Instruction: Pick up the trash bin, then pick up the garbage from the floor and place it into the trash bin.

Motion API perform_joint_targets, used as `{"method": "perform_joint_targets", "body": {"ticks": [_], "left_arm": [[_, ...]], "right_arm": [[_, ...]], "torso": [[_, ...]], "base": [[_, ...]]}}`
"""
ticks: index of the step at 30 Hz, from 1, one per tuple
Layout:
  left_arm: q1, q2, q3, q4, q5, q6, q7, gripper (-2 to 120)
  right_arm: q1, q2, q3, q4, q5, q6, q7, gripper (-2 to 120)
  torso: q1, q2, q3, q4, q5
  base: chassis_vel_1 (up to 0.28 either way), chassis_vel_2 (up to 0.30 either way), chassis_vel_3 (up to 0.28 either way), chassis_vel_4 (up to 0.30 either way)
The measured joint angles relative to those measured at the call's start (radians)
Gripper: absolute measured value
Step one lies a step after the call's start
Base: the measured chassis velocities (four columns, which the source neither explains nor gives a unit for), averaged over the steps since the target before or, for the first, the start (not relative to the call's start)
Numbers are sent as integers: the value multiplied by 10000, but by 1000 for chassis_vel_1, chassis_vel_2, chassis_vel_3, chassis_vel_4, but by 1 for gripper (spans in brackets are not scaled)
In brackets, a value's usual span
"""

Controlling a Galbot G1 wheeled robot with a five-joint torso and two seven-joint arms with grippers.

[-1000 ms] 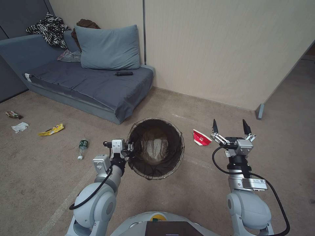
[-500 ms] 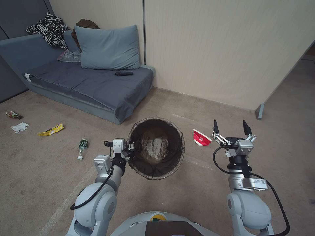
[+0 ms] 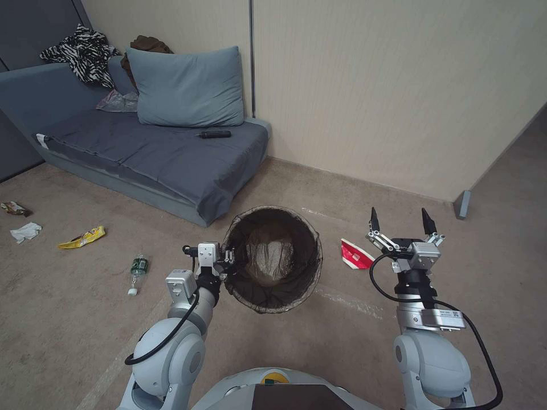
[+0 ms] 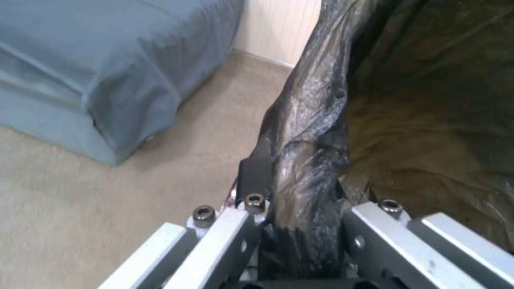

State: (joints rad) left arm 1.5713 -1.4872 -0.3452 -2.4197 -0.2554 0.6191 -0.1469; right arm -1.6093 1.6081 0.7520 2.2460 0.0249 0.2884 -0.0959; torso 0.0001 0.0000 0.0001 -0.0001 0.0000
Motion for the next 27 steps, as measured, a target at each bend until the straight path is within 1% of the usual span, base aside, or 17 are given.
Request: {"method": "perform_joint_targets", "body": {"ticks": [19,27], "left_arm": [[-19,-5,40,56,65,-104,25,3],[-22,-26,61,69,79,-116,8,3]], "right_arm": [[19,0,14,-88,-136,114,-19,100],[59,0,8,-150,-250,377,-193,100]], "torso": [[0,0,0,2,1],[-1,0,-2,0,1]], "base": [[-134,133,134,-135],[-22,19,12,-11]]}}
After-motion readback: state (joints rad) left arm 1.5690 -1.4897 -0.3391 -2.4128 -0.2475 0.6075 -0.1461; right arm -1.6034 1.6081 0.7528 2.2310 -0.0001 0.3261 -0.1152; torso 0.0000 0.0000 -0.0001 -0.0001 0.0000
